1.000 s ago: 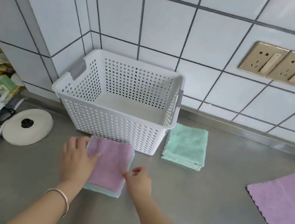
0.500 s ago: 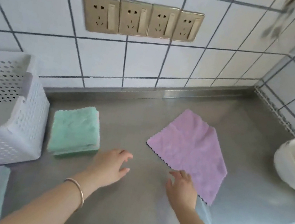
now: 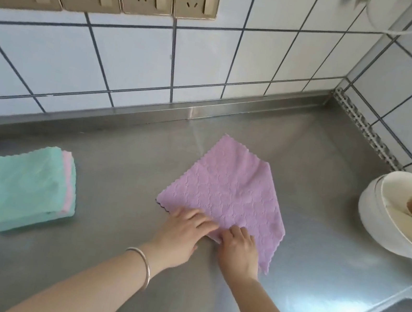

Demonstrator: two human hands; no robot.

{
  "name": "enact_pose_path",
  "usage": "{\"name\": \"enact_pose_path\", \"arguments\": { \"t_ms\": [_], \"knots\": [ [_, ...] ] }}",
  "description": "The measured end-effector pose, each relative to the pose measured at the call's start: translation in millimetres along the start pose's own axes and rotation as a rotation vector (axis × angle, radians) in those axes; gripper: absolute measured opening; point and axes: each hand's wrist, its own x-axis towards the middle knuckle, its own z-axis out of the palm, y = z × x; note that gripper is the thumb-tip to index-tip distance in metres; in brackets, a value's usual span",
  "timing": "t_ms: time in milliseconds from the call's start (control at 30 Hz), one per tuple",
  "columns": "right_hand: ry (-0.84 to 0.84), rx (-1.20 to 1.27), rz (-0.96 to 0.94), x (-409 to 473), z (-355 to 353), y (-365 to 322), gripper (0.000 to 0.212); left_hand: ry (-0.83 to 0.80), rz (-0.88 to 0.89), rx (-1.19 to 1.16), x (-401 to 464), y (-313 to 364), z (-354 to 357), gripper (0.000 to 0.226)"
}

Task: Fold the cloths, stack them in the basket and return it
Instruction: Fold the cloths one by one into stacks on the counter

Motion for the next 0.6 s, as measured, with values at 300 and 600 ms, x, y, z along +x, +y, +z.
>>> {"name": "enact_pose_path", "arguments": {
  "t_ms": [300, 600],
  "knots": [
    [-0.195, 0.308, -0.254, 16, -108, -10, 0.020, 0.152, -0.307, -0.286, -27, -51, -51, 0.024],
    [-0.242, 0.012, -0.223, 49, -200, -68, 0.041, 0.448, -0.482, -0.506, -129, -108, -190, 0.015]
  ]
}}
